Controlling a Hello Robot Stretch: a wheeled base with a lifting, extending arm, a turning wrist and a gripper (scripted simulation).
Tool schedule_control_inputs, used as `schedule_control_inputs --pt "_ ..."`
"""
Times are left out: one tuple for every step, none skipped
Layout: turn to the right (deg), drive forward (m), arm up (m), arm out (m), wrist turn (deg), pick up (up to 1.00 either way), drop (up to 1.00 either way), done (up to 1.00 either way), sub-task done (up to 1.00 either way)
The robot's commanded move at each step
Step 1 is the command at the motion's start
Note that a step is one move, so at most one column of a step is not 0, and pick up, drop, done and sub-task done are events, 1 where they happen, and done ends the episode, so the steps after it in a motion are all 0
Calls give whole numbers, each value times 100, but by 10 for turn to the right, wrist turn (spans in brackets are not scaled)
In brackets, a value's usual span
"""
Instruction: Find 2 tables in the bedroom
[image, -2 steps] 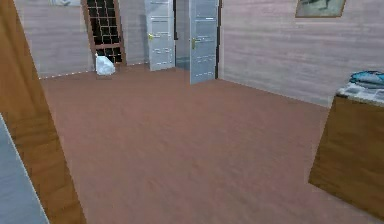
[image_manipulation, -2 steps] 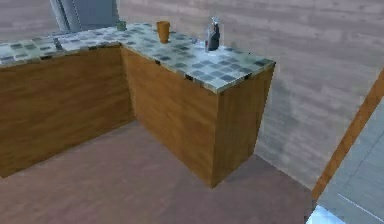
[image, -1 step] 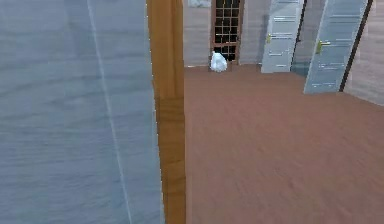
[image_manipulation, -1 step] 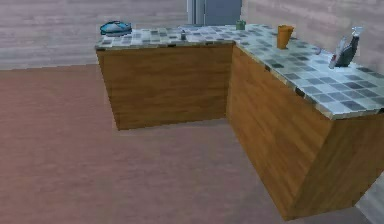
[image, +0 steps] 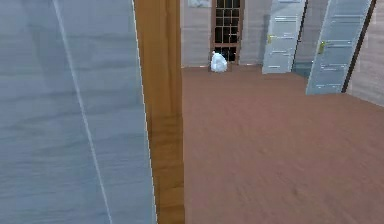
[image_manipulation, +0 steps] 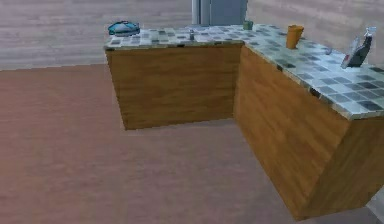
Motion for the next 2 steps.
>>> schedule_control_inputs --pt "450 0 0 0 0 0 0 0 0" --pt "450 0 0 0 0 0 0 0 0"
